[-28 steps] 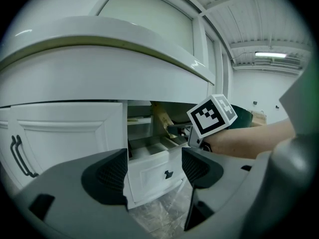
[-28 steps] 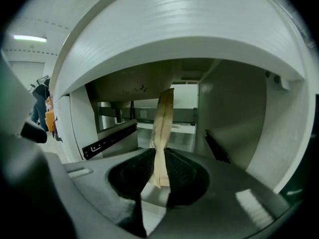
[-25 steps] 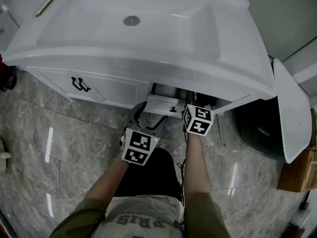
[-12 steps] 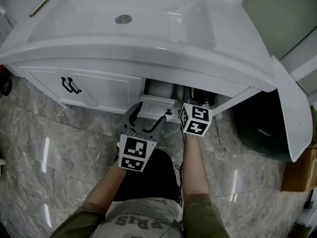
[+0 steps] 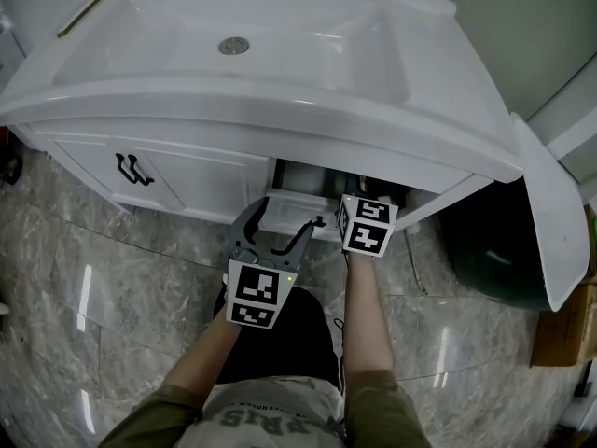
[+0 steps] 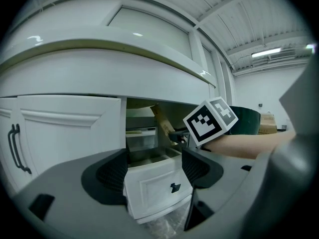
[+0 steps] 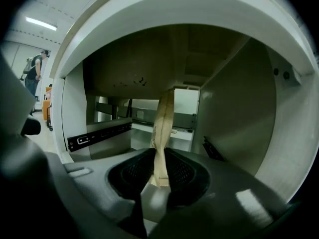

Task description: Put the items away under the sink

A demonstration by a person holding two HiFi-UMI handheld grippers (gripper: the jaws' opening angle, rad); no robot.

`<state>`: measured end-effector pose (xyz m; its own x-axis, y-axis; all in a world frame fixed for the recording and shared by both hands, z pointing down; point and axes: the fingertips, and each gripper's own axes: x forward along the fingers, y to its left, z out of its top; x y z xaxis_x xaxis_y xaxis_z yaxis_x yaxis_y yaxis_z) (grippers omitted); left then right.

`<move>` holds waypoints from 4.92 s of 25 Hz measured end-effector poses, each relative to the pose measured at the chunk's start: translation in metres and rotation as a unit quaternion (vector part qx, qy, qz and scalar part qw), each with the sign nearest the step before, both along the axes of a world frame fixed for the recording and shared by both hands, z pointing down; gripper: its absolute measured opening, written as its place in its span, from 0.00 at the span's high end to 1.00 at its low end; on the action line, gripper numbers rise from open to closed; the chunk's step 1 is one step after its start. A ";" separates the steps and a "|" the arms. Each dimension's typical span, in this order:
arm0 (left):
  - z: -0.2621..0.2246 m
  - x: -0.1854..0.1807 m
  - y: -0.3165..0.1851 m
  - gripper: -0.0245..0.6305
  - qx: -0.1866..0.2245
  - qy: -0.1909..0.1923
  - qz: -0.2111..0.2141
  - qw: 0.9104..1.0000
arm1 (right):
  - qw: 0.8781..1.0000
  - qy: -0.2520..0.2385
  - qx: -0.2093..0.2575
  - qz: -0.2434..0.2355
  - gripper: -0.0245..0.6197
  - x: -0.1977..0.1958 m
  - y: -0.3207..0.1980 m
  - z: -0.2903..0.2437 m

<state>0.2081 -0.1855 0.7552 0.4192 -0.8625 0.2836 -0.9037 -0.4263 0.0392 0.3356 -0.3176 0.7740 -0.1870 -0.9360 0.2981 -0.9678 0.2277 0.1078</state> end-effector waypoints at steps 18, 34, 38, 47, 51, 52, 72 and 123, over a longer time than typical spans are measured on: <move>0.013 -0.003 -0.012 0.47 -0.011 -0.002 0.001 1.000 | 0.992 0.090 -0.075 -0.041 0.85 -0.022 -0.002 0.021; 0.022 -0.005 -0.016 0.47 -0.018 -0.011 0.003 1.000 | 0.994 0.087 -0.057 -0.040 0.83 -0.022 0.000 0.018; 0.022 -0.005 -0.016 0.47 -0.017 -0.010 0.004 1.000 | 0.995 0.083 -0.046 -0.039 0.83 -0.022 0.000 0.015; 0.021 -0.004 -0.018 0.47 -0.012 -0.006 0.007 1.000 | 0.998 0.047 -0.003 -0.038 0.83 -0.018 0.005 0.003; 0.019 -0.002 -0.020 0.47 -0.007 -0.004 0.011 1.000 | 0.999 0.021 0.036 -0.029 0.83 -0.012 0.011 -0.009; 0.017 -0.001 -0.020 0.47 -0.005 -0.003 0.012 1.000 | 0.998 0.016 0.048 -0.027 0.83 -0.009 0.013 -0.013; -0.079 -0.005 0.008 0.47 -0.033 -0.004 -0.003 0.999 | 0.991 -0.046 0.126 0.011 0.83 0.019 0.108 -0.111; -0.526 0.003 0.188 0.95 0.123 0.027 -0.090 0.988 | 0.983 -0.030 0.178 -0.043 0.96 0.036 0.337 -0.554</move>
<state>0.2109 0.0026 0.2294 0.2607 -0.9647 0.0381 -0.9654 -0.2608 0.0042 0.3712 0.0197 0.2202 -0.2775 -0.9589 -0.0586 -0.9534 0.2674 0.1396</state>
